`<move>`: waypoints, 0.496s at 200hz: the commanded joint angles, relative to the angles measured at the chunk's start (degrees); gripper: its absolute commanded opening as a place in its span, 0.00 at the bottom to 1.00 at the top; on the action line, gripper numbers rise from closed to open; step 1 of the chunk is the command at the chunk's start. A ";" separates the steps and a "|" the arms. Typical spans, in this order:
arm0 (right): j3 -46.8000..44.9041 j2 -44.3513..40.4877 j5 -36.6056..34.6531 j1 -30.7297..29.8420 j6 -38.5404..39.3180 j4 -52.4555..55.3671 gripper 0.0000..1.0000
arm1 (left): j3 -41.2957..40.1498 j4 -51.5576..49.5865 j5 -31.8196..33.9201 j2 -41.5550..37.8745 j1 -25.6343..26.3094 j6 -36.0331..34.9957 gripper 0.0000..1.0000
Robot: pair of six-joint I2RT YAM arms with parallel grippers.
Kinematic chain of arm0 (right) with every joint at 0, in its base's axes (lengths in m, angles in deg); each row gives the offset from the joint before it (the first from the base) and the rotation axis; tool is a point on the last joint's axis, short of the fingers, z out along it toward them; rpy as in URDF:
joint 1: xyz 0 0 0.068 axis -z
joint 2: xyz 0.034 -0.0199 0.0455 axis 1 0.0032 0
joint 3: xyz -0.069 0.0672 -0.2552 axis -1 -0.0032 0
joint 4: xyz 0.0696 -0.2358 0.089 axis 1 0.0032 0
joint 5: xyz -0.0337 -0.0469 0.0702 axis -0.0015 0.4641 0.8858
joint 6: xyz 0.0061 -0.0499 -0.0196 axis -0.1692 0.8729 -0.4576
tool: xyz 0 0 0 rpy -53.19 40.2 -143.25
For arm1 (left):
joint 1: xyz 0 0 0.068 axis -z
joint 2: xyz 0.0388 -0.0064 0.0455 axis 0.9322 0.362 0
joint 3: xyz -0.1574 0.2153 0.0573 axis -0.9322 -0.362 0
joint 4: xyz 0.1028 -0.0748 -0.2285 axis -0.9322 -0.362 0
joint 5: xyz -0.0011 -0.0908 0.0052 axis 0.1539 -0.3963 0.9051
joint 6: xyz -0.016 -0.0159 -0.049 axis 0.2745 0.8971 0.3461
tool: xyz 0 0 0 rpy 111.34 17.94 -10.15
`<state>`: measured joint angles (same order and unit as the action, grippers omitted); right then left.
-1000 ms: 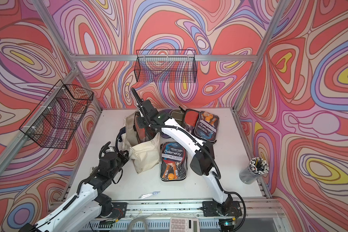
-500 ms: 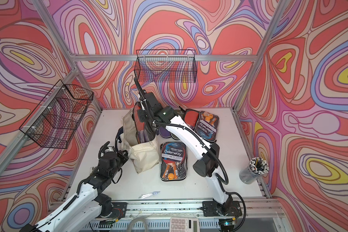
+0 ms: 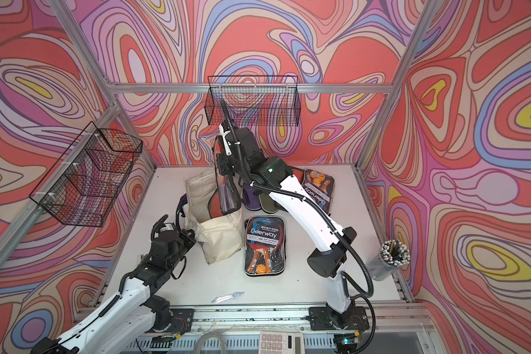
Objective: Remove the ping pong set from the canvas bag
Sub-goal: Place the ping pong set at the ping pong set.
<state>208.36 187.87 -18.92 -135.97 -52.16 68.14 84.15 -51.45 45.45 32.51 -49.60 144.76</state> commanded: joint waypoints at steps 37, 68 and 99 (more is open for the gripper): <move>1.46 -7.33 -3.39 0.06 0.74 -3.60 0.00 | -0.31 0.43 1.84 2.27 -1.06 -0.92 0.00; 1.26 -9.62 -5.99 0.05 1.25 -2.73 0.00 | -0.21 0.66 1.39 2.84 -1.69 -1.11 0.00; -3.50 -13.55 -7.21 0.05 0.27 -3.11 0.00 | -0.05 1.01 1.38 3.21 -1.99 -1.11 0.00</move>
<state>207.31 179.28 -23.55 -135.97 -51.81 67.92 84.15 -49.57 44.95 34.94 -50.73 144.59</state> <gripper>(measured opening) 0.049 0.071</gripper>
